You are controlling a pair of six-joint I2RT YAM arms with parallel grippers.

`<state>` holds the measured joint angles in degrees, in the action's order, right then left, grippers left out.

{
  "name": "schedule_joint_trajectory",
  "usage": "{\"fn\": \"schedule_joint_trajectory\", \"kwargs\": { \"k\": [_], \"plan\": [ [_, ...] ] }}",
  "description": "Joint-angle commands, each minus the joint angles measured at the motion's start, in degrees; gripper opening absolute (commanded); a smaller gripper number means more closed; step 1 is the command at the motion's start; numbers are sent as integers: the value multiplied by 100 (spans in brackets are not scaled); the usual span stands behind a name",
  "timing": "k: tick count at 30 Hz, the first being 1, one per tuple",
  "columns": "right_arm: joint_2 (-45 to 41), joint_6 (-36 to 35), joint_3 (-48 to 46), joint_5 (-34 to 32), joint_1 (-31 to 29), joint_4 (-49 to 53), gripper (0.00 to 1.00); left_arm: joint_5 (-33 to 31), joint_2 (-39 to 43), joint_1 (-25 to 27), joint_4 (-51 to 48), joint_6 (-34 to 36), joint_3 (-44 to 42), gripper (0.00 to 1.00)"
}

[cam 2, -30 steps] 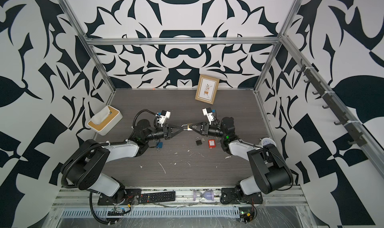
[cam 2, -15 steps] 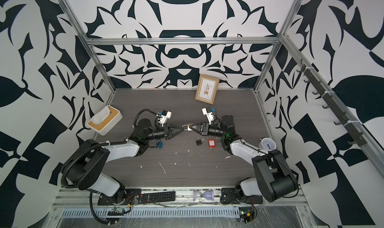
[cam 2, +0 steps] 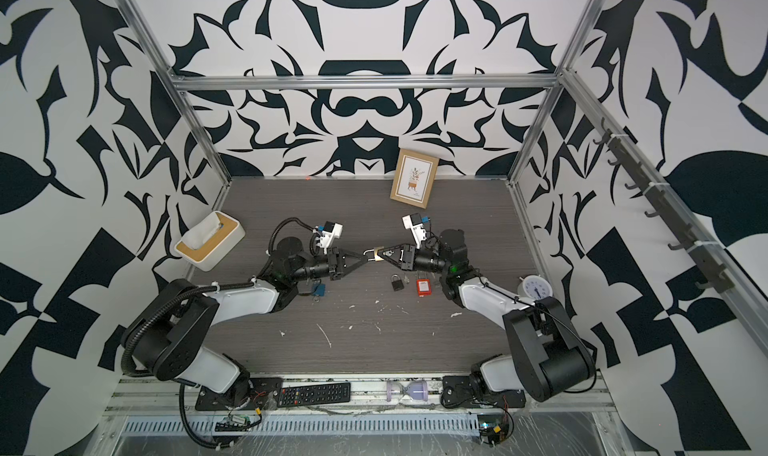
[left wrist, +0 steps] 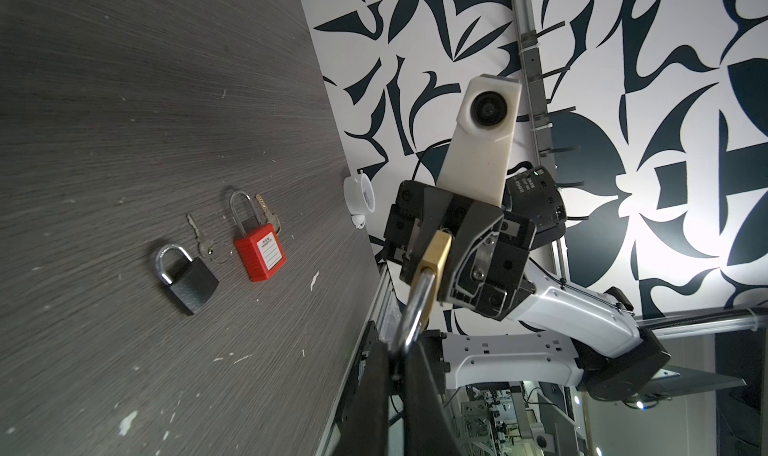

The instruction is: Lock with the key

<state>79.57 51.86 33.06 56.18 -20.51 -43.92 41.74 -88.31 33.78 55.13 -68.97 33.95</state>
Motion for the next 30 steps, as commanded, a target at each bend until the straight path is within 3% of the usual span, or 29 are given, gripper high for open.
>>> {"fn": "schedule_joint_trajectory", "kwargs": {
  "k": [1,15,21,22,25,26,28,30],
  "plan": [
    [84,-63,235,254,-491,-209,0,266,176,252,316,197,236,0],
    [297,119,92,170,-901,-601,0,239,320,243,87,369,287,0],
    [116,-57,116,-254,-712,-64,0,169,403,146,-188,471,239,0],
    [81,-89,134,-461,-644,216,0,147,403,93,-212,476,199,4],
    [-38,7,59,-905,-448,385,0,22,376,-76,-205,485,47,54],
    [-78,132,28,-1011,-410,345,0,-55,363,-125,-197,511,-16,62],
    [-64,371,42,-972,-404,104,0,-218,341,-177,-68,495,-143,69],
    [-19,696,-1,-942,-410,-289,0,-279,260,-178,260,394,-231,69]
  ]
}}
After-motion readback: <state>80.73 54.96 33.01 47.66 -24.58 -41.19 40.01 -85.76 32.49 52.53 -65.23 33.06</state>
